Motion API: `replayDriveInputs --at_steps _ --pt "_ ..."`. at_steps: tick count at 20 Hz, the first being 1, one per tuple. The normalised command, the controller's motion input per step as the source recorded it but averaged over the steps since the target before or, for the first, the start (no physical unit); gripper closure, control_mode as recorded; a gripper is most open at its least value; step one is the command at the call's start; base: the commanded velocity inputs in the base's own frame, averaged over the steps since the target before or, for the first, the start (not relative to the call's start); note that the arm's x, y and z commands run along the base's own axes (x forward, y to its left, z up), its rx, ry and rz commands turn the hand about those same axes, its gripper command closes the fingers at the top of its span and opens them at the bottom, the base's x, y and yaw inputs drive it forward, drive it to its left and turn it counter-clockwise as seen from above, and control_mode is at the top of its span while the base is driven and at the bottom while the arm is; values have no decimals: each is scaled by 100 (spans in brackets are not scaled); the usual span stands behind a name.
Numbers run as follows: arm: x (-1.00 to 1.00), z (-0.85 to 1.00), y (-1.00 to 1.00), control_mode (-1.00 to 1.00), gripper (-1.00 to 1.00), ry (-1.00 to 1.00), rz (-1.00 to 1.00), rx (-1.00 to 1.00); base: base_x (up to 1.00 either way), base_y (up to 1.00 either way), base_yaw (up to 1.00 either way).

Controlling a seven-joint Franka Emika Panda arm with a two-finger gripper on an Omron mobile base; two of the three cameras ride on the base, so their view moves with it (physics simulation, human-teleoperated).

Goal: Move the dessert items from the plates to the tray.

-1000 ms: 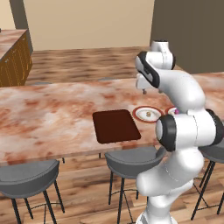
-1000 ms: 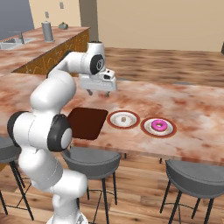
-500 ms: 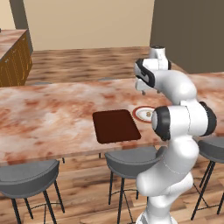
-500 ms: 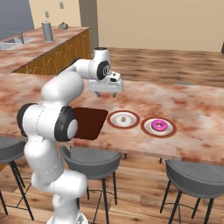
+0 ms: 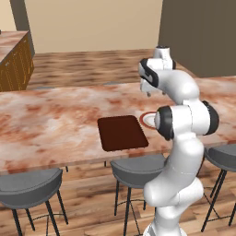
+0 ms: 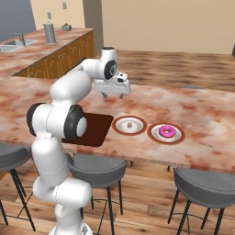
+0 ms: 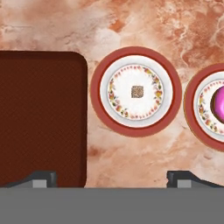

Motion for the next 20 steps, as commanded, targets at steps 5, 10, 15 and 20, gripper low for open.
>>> replayDriveInputs --at_steps 5,10,15,20 --pt "41 -7 -19 -100 -100 0 -1 0 0 0 0" --pt "34 -12 -36 -100 -100 0 -1 0 0 0 0" --pt "13 -18 -23 -100 -100 -1 0 0 0 0 0" --pt "22 -26 -10 -100 -100 -1 0 0 0 0 0"
